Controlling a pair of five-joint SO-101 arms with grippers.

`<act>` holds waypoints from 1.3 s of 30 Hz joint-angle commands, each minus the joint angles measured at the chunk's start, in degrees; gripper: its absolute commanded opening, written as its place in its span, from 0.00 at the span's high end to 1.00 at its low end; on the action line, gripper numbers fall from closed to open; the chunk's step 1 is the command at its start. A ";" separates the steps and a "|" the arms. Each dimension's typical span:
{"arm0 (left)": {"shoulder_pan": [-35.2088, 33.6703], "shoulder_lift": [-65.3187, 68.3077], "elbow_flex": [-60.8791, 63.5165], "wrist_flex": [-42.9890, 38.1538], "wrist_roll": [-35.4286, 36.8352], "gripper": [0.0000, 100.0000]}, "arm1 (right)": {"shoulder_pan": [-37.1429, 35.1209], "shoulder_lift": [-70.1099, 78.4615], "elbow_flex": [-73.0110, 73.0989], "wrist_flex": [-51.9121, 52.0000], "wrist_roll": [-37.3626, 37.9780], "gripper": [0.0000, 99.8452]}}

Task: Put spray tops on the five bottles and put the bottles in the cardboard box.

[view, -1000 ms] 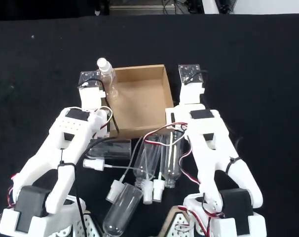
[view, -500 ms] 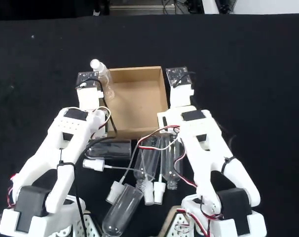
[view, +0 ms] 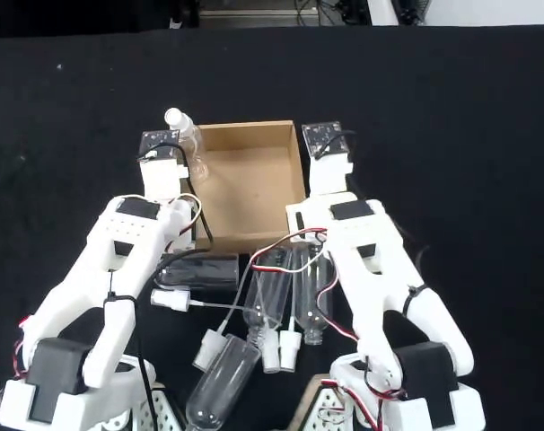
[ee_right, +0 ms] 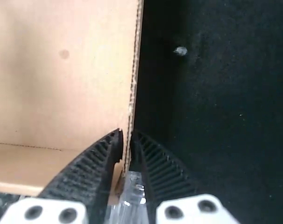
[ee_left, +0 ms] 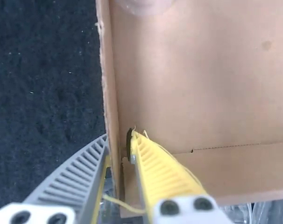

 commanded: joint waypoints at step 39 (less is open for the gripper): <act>2.86 -0.97 -3.65 3.78 0.18 0.94 | 1.67 -0.75 -4.35 3.52 4.04 0.99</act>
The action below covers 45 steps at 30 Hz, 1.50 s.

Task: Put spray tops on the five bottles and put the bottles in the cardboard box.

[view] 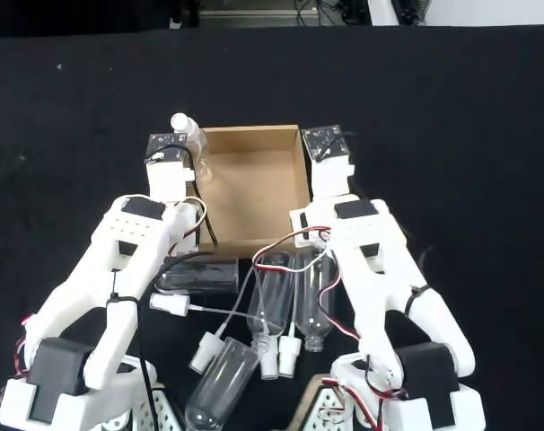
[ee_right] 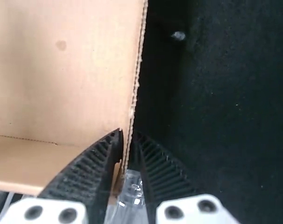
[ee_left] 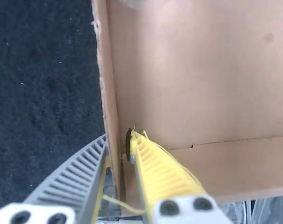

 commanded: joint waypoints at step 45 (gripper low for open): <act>-11.30 -3.08 -21.76 20.66 -10.64 0.76 | 1.67 -20.00 -1.80 2.37 0.18 0.88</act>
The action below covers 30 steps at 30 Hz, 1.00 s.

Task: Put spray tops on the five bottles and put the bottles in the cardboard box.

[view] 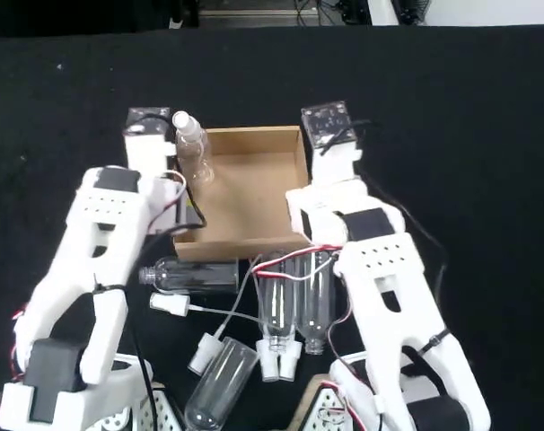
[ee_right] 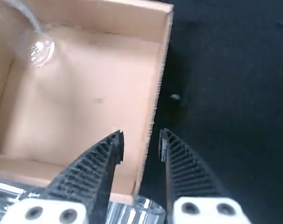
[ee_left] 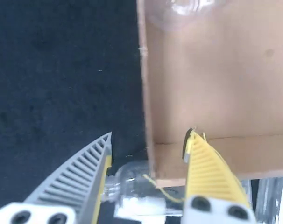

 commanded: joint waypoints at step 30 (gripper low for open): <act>-20.88 -9.76 12.35 2.73 -31.56 0.76 | 3.08 -3.12 4.35 -2.99 0.62 0.88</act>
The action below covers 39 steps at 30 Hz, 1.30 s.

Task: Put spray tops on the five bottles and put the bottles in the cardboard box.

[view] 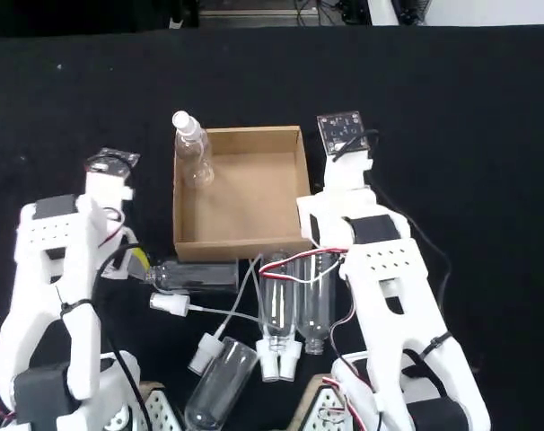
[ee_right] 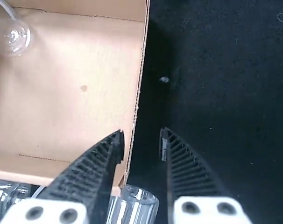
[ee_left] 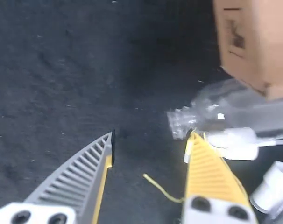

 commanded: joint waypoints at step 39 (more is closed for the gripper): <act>1.10 -1.76 -2.15 1.76 13.01 0.76 | 1.23 -2.42 -0.13 -1.41 0.70 0.88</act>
